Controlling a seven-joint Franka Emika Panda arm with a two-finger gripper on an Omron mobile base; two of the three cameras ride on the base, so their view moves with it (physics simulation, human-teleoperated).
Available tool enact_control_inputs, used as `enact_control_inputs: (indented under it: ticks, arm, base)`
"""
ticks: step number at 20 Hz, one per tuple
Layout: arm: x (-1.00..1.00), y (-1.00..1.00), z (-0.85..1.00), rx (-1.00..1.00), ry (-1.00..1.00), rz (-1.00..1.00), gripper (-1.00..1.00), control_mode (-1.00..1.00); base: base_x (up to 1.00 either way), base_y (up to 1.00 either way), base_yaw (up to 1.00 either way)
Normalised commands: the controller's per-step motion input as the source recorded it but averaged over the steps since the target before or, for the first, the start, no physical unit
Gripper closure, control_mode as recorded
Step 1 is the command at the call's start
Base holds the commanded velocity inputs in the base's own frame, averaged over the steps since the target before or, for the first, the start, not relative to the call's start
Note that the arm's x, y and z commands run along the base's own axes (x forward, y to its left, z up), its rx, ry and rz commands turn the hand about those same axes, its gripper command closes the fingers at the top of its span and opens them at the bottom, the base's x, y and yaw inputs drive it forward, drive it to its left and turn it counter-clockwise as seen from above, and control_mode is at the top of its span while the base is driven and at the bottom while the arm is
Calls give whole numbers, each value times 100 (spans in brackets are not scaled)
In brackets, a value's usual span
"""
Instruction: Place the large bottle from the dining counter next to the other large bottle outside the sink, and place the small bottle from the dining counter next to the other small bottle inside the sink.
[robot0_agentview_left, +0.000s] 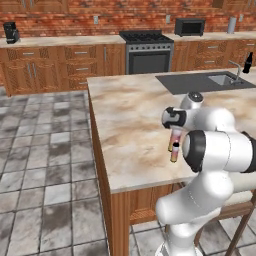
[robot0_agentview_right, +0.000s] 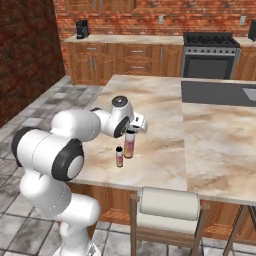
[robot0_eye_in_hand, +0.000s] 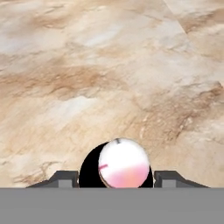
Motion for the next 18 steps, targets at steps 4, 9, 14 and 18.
enact_control_inputs:
  ticks: [4,9,14,18]
  arm:
    - [-42,10,-67,-1,3,0,100,-100]
    - [-6,8,-8,0,1,0,100,-100]
    - [12,-1,26,0,1,0,100,-100]
    - [16,0,29,0,1,0,100,-100]
  base:
    - [0,0,0]
    - [0,0,0]
    - [0,0,0]
    - [0,0,0]
